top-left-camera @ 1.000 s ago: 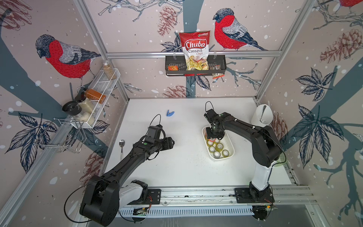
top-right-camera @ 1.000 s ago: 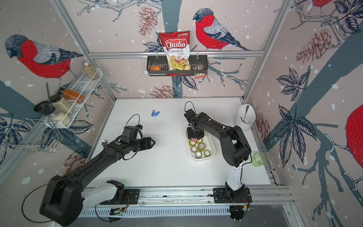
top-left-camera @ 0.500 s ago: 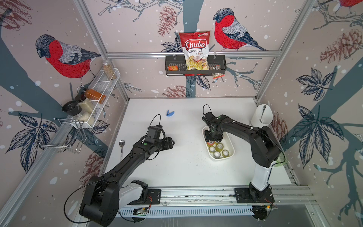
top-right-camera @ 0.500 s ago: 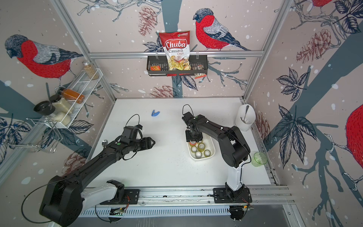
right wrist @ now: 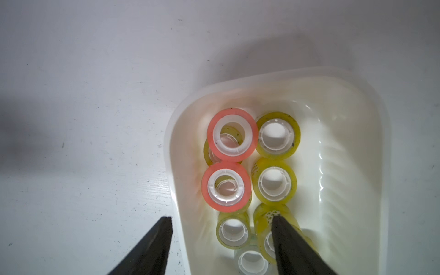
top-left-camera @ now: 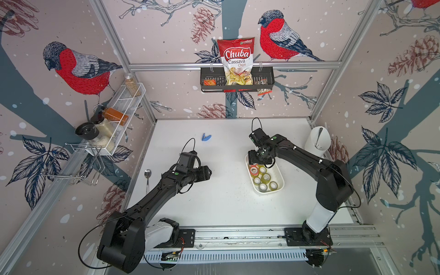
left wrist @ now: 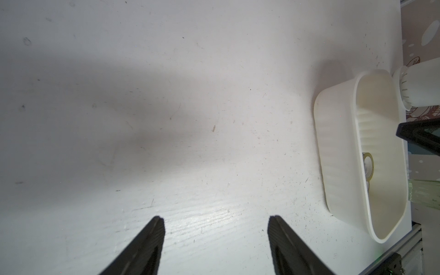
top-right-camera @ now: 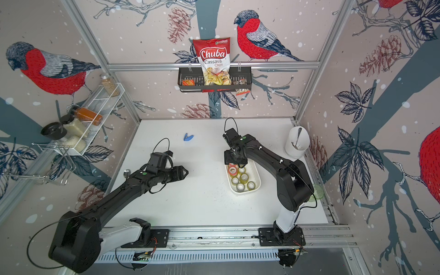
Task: Put the transparent tape into the storage box
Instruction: Place the tape in the storage box, then reset both arms
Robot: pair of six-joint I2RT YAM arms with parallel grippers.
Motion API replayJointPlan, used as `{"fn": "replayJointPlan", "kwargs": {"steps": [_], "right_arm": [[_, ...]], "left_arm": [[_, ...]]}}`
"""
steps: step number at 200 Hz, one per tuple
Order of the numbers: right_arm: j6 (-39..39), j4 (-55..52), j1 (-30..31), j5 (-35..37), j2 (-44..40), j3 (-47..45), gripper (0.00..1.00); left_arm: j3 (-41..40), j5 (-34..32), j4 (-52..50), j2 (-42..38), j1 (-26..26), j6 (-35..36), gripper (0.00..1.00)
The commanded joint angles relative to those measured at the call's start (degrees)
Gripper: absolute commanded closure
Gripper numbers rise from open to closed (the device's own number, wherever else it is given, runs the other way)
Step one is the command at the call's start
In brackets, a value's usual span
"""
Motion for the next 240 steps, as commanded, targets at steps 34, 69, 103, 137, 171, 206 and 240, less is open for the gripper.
{"fn": "replayJointPlan", "kwargs": {"steps": [34,69,103,137,171,206,240], "right_arm": [[-0.4,3.7,-3.3,3.4,-7.6,-2.0,0.15],[-2.9,13.5,-6.2,7.4,-15.6,-7.2,0.00],[-5.7,26.6,-11.4,9.3,-26.3,-17.8,0.00],[-8.8,43.9,-20.5,7.8,-39.6,-34.8,0.00],[-16.8,60.9,-25.6,7.0,-51.3,-49.9,0.00],[-20.5,61.8,-30.5,3.7,-54.8,-55.6,0.00],[-23.5,68.7,-34.5,-0.6,-56.3,-62.1,0.00]], "left_arm": [[1.4,-2.1,0.0,-0.7,0.1,1.0,0.24],[5.2,-9.4,-1.1,-1.8,0.1,2.8,0.09],[8.2,-16.8,0.6,-3.1,0.7,8.1,0.02],[5.7,-28.6,8.9,-5.7,0.8,17.4,0.05],[-3.1,-29.8,22.5,-10.0,5.3,24.4,0.05],[-7.1,-22.5,27.4,-8.4,16.8,24.9,0.05],[-9.0,-19.0,32.6,-4.9,22.0,27.8,0.05]]}}
